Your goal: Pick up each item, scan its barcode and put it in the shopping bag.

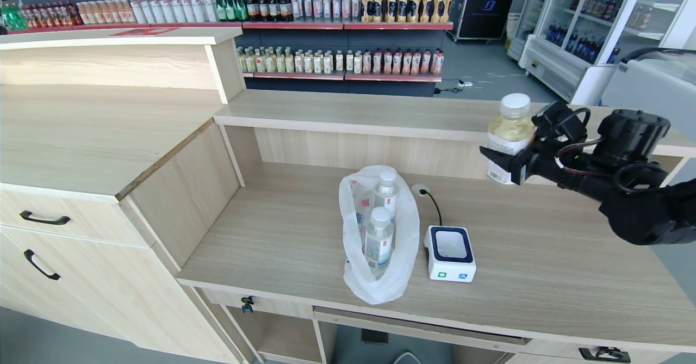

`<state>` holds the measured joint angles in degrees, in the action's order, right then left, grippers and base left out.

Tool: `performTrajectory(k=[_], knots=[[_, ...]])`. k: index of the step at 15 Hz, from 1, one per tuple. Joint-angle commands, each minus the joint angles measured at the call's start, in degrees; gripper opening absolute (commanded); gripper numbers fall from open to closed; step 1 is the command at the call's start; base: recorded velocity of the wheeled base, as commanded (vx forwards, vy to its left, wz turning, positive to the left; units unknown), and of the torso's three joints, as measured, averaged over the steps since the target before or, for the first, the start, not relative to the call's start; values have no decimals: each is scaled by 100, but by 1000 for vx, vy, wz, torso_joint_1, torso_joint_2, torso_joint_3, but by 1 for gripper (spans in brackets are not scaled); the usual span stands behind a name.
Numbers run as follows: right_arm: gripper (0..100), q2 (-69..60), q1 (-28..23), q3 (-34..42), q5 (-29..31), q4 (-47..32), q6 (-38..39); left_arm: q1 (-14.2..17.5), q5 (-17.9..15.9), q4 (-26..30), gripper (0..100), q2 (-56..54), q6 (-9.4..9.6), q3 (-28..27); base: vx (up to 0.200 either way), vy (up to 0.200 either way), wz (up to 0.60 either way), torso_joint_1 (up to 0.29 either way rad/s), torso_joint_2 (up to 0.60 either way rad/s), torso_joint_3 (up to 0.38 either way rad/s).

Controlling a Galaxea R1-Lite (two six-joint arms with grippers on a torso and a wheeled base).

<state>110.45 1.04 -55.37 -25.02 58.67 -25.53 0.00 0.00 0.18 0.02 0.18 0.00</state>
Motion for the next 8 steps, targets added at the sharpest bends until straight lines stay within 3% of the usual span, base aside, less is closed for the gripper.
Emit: performTrajectory(k=[1,4,8], knots=[[0,-832,19,387,1851,-541,1067,0,0,-1,100,-2,-1,0,0,0,0,0,0,0],[0,-876,55,1186,3020,-75,927,0,0,-1,100,-2,-1,0,0,0,0,0,0,0],[0,-1095,72,1213,3275,-75,540,0,0,-1,100,-2,-1,0,0,0,0,0,0,0]])
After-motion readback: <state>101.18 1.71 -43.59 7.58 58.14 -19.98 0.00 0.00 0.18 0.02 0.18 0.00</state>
